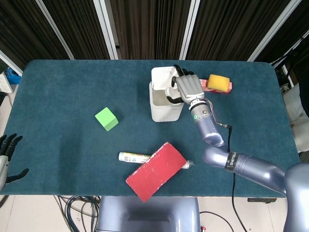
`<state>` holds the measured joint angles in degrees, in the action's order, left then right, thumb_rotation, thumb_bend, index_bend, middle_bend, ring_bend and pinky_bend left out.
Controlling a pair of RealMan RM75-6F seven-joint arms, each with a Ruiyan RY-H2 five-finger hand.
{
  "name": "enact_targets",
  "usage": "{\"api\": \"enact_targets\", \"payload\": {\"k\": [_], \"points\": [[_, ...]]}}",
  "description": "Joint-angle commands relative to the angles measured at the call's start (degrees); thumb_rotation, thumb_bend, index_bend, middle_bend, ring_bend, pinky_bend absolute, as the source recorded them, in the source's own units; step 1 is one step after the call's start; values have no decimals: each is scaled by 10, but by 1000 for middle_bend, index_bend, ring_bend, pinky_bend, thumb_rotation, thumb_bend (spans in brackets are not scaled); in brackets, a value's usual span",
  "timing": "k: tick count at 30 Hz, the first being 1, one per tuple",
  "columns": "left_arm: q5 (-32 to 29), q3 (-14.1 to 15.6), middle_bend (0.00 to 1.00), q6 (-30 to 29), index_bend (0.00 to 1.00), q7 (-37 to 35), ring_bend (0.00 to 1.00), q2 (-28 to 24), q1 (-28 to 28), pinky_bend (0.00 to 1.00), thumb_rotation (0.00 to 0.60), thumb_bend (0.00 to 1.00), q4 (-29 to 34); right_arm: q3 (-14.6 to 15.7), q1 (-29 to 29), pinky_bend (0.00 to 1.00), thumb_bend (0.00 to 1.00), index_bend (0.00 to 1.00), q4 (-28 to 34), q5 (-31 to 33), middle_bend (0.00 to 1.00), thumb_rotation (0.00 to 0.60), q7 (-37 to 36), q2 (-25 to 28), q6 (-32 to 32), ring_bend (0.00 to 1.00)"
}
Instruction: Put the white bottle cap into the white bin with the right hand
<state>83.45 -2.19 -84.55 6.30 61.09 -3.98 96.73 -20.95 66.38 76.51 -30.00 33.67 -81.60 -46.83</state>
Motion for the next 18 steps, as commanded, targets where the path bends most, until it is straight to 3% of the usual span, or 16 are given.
{"api": "enact_targets", "payload": {"k": [1,10,18], "points": [[0,0,142,0,179,-1,47,-1,0,48,600,172,0,4,7,232,105,284,0,20,91,600,11,-4,-8,117],[-1,0,138,1,179,1,47,-1,0,42,600,172,0,2,7,232,103,276,18,37,92,600,13,10,-28,119],[0,2,131,3,179,-3,47,-5,0,39,600,172,2,-24,-38,232,104,358,97,1,112,600,-45,77,-70,135]]}}
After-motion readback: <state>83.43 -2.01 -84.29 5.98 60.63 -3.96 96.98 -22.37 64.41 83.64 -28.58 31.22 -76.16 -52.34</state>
